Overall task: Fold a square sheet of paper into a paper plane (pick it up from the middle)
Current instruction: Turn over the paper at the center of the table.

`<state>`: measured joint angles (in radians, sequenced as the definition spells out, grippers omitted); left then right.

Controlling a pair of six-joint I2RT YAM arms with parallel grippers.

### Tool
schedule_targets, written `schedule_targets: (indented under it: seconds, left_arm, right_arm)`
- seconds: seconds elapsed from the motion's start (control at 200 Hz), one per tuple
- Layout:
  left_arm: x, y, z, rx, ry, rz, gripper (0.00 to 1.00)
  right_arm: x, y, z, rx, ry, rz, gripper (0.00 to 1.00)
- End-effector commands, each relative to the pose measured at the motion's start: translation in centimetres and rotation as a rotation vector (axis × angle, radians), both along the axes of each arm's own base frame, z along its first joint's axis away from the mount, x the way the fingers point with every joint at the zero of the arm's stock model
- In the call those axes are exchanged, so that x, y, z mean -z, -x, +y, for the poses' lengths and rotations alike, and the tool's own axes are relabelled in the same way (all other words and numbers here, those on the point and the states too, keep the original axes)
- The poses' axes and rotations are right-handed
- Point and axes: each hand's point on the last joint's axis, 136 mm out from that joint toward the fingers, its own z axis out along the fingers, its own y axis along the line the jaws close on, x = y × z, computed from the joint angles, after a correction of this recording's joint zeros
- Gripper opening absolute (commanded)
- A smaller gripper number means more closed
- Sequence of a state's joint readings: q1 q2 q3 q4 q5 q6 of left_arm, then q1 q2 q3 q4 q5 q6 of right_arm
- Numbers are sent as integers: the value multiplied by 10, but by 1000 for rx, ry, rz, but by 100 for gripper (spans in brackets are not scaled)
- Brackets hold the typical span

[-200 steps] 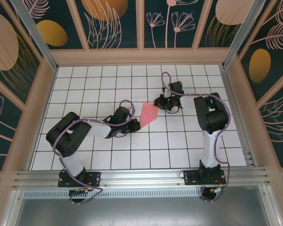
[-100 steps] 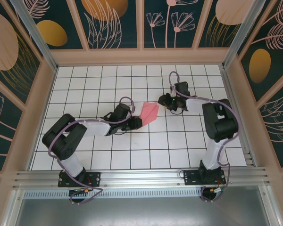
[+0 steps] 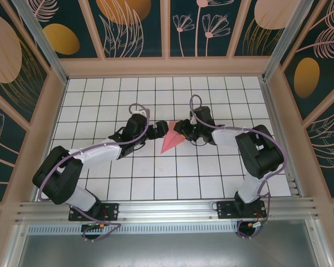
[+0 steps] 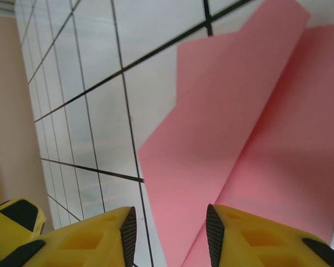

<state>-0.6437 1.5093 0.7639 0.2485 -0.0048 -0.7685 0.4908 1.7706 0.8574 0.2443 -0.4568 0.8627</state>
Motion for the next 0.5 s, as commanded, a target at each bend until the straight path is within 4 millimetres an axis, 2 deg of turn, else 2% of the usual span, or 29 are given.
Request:
schedule_targets:
  seconds: [0.0,0.18,0.495]
  left_arm:
    - [7,-3,29,-105,-55,4,99]
    - [16,-5,40,-148,-41,34,98]
    - [25,-7,41,-146,-4,79,98]
  right_arm:
    - [6,-11,1,57,6,17,38]
    - [18,-11,2,56,21,50,37]
    - [17,-11,23,-20,-38,39,34]
